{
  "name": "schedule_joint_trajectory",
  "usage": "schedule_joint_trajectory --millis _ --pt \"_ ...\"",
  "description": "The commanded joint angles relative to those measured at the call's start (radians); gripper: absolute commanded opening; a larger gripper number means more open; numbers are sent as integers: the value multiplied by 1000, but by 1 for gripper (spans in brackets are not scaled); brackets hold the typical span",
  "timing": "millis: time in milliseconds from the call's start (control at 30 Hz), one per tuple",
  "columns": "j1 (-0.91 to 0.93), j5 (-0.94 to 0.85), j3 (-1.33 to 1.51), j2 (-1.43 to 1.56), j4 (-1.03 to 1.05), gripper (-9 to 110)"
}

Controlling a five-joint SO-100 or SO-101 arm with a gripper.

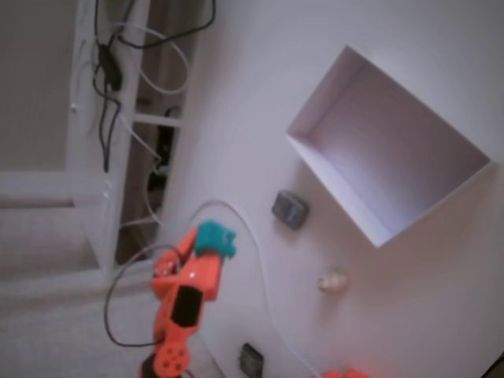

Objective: Grasp the green cube and put it in the bin.

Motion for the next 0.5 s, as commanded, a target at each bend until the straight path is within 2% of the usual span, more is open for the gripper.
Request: schedule_joint_trajectory --millis 0,100,233,333,467 --pt "187 5 3 -5 -215 -8" --pt "347 2 80 -75 -535 -8" --pt "494 -8 57 -245 -790 -8" --pt "551 -12 3 -377 -911 -8" --pt "577 -17 -51 -453 -920 -8"
